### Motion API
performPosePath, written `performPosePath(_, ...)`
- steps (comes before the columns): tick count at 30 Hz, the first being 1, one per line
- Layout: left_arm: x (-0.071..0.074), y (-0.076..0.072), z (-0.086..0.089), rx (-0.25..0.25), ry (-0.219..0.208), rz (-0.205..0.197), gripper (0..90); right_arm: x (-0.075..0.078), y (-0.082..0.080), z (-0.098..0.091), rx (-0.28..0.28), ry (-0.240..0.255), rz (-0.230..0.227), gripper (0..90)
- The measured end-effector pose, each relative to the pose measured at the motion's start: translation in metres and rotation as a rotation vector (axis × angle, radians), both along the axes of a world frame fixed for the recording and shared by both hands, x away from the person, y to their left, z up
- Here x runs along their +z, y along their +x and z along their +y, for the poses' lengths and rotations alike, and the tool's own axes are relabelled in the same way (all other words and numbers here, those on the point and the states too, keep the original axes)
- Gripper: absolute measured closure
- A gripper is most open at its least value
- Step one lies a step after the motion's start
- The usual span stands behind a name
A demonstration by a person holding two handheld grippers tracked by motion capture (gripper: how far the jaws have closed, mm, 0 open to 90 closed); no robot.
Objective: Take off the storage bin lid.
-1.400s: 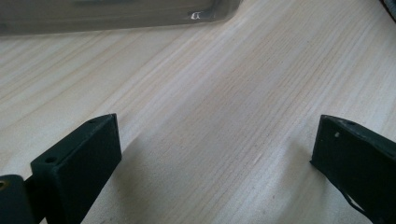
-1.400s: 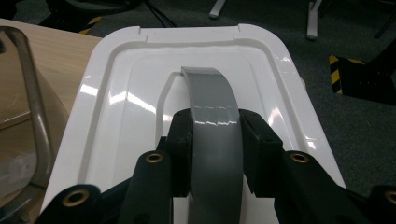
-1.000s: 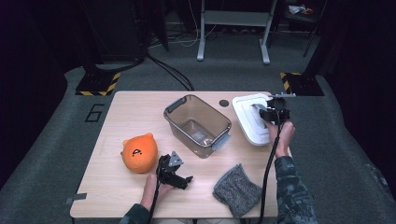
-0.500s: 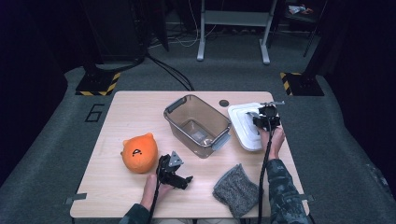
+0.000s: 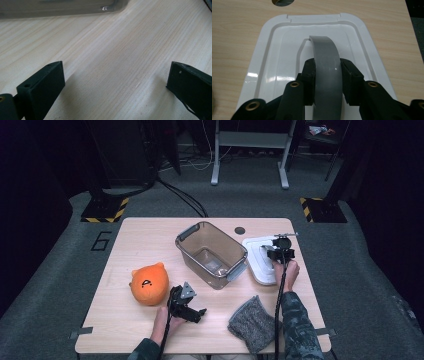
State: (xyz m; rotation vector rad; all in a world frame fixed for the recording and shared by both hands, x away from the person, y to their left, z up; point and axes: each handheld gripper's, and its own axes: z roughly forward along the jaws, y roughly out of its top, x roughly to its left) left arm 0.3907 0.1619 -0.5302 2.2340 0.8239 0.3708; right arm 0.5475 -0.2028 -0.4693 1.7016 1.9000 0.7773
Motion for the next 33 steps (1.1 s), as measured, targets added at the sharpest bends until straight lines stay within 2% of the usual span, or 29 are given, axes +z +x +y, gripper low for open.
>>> performPosePath(2,0.0,0.0,0.0,0.0,0.0,0.0,0.9,-0.004,0.001,0.002,-0.008,0.002,0.017,66.4)
performPosePath(8,0.0,0.0,0.0,0.0,0.0,0.0,0.9,-0.012,0.004,0.004,0.003,-0.006,0.028,65.9)
performPosePath(11,0.0,0.0,0.0,0.0,0.0,0.0,0.9,-0.013,0.004,0.004,0.002,0.007,0.036,64.4)
performPosePath(14,0.0,0.0,0.0,0.0,0.0,0.0,0.9,-0.013,0.004,0.003,0.021,-0.004,0.04,54.7)
performPosePath(19,0.0,0.0,0.0,0.0,0.0,0.0,0.9,-0.004,-0.002,-0.002,0.022,0.022,0.027,39.7)
performPosePath(21,0.0,0.0,0.0,0.0,0.0,0.0,0.9,0.0,-0.005,-0.005,0.043,0.028,0.01,34.6)
performPosePath(25,0.0,0.0,0.0,0.0,0.0,0.0,0.9,0.008,-0.013,-0.007,0.076,0.043,0.007,25.6)
performPosePath(28,0.0,0.0,0.0,0.0,0.0,0.0,0.9,0.014,-0.02,-0.01,0.098,0.053,-0.011,21.1)
performPosePath(31,0.0,0.0,0.0,-0.002,-0.001,0.001,0.9,0.018,-0.03,-0.009,0.116,0.017,-0.028,16.8)
performPosePath(33,0.0,0.0,0.0,-0.003,-0.001,0.002,0.9,0.019,-0.035,-0.01,0.128,0.015,-0.033,15.5)
